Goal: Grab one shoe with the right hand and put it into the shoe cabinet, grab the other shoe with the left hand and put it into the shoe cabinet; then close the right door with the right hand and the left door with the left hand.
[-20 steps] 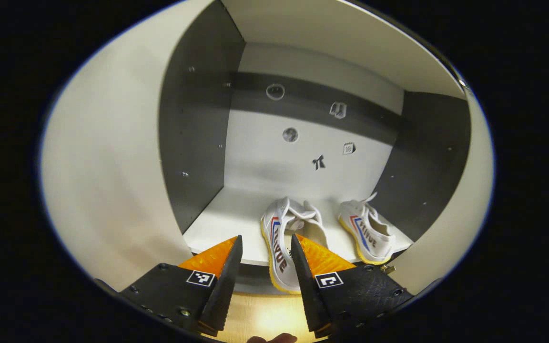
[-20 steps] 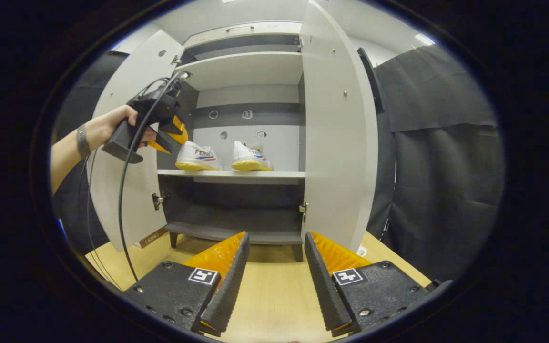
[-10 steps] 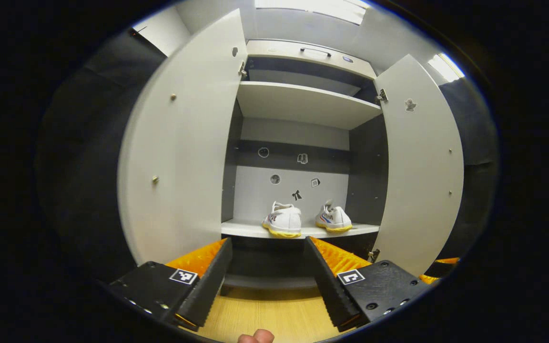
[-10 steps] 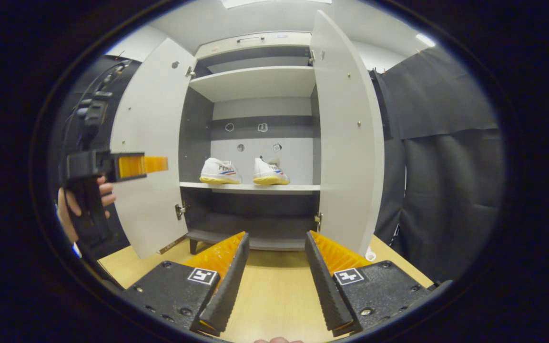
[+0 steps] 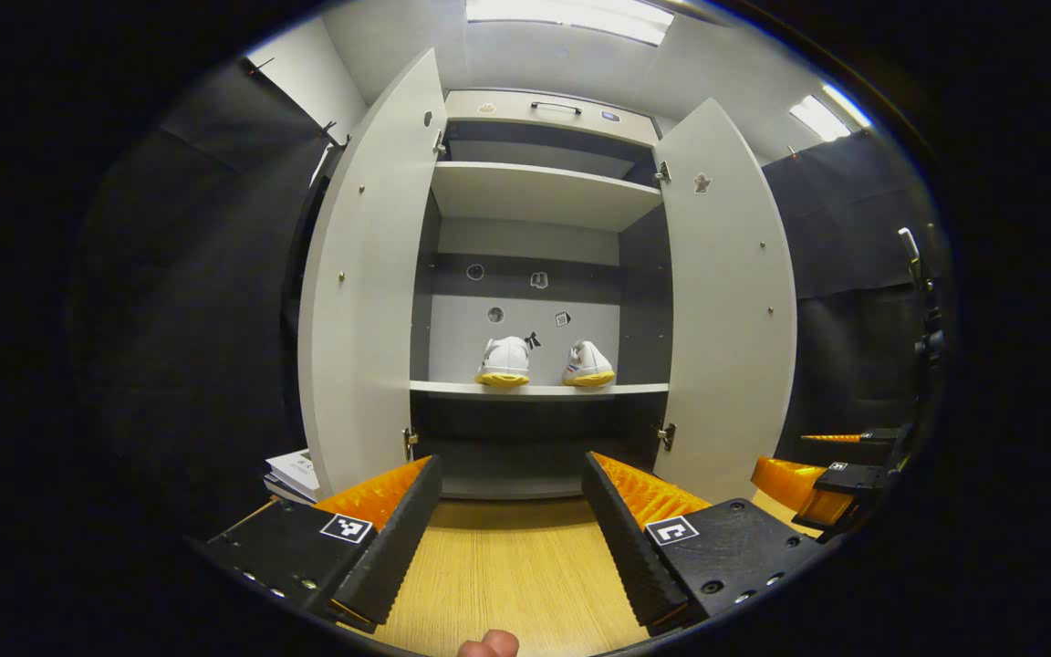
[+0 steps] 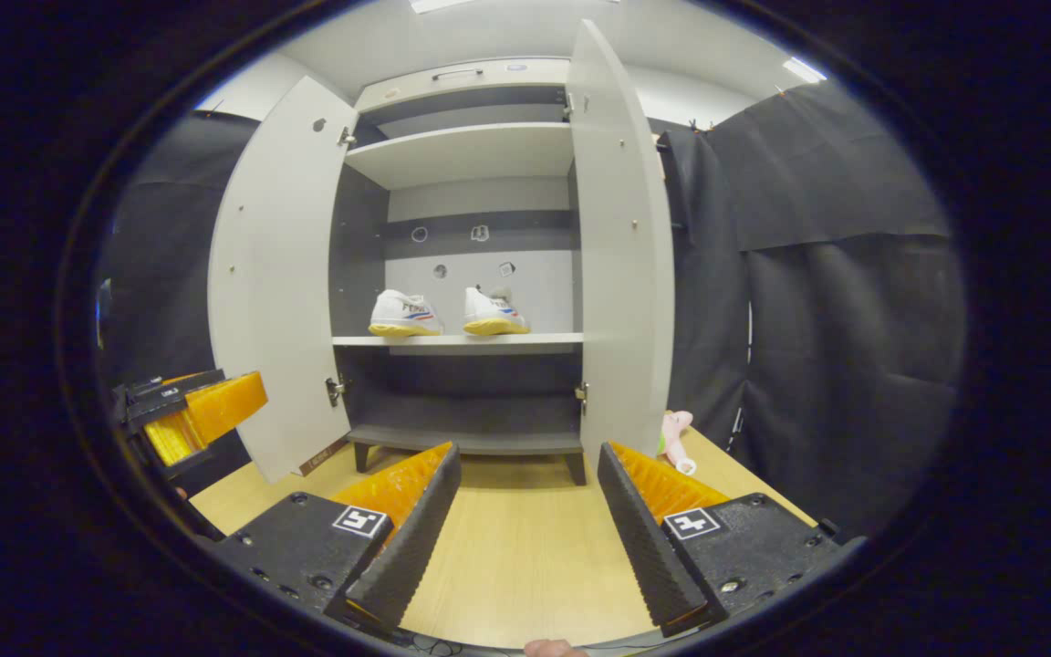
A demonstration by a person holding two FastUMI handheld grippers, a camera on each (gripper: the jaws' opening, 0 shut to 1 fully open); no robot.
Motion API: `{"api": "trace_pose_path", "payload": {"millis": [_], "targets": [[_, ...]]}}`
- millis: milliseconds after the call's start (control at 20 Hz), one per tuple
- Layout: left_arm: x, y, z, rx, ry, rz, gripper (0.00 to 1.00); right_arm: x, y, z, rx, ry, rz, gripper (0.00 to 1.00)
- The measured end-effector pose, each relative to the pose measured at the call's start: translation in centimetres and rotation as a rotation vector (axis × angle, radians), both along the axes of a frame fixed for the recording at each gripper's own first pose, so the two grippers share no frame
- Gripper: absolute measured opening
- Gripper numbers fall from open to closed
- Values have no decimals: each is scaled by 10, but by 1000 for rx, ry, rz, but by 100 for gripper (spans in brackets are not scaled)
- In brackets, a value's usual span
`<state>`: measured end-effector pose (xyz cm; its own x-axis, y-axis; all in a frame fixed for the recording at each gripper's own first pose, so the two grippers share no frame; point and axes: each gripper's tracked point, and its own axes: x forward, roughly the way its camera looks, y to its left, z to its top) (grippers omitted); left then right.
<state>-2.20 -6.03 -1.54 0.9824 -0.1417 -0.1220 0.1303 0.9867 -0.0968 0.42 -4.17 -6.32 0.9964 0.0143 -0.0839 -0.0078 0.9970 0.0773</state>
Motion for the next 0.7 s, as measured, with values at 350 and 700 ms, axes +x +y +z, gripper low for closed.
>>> {"api": "trace_pose_path", "payload": {"millis": [350,700], "targets": [[-2,3,-7,23,19,-7,93,-1,-123,55,-115,-34,-177,96],[-2,4,-1,34,1,1,93,42,-208,136,-69,-155,-314,96]]}}
